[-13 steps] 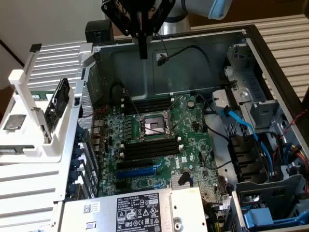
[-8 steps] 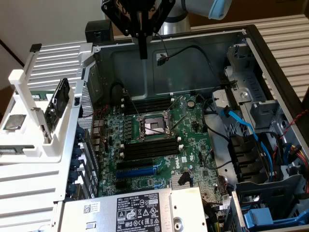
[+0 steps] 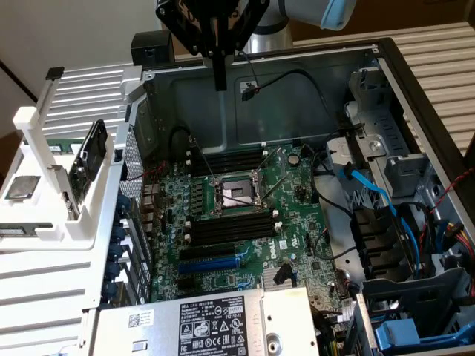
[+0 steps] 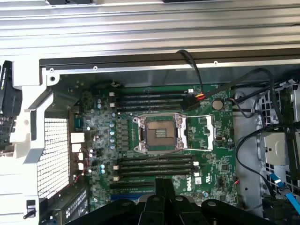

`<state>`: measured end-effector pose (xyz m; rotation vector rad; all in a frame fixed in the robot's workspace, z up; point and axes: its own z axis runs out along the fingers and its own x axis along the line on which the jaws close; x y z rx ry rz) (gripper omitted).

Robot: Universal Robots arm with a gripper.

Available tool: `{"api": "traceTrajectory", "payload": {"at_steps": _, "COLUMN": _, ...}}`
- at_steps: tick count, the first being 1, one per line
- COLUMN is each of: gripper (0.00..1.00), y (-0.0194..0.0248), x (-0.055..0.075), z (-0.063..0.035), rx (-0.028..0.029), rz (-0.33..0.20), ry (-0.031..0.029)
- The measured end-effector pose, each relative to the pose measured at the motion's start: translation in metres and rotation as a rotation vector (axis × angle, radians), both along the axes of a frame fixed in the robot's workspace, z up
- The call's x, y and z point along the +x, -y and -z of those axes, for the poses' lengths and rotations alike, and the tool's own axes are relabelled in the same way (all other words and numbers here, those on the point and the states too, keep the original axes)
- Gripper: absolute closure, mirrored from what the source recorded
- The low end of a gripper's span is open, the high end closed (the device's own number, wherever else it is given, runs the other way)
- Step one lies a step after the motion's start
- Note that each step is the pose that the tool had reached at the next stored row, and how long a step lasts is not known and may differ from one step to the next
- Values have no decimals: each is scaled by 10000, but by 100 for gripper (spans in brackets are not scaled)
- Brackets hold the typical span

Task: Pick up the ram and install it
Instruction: 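Reach for the ram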

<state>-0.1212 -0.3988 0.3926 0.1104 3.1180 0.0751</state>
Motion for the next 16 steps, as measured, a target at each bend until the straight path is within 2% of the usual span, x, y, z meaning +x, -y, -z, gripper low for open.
{"api": "traceTrajectory", "payload": {"at_steps": 6, "gripper": 90, "y": 0, "x": -112, "z": 0, "rx": 1, "rz": 0, "ry": 12}}
{"api": "traceTrajectory", "payload": {"at_steps": 9, "gripper": 90, "y": 0, "x": -240, "z": 0, "rx": 1, "rz": 0, "ry": 15}}
{"api": "traceTrajectory", "payload": {"at_steps": 10, "gripper": 90, "y": 0, "x": -372, "z": 0, "rx": 0, "rz": -1, "ry": 17}}
{"api": "traceTrajectory", "payload": {"at_steps": 15, "gripper": 90, "y": 0, "x": -600, "z": 1, "rx": 1, "rz": 0, "ry": 35}}
{"api": "traceTrajectory", "payload": {"at_steps": 16, "gripper": 90, "y": 0, "x": -691, "z": 1, "rx": 1, "rz": 0, "ry": 41}}
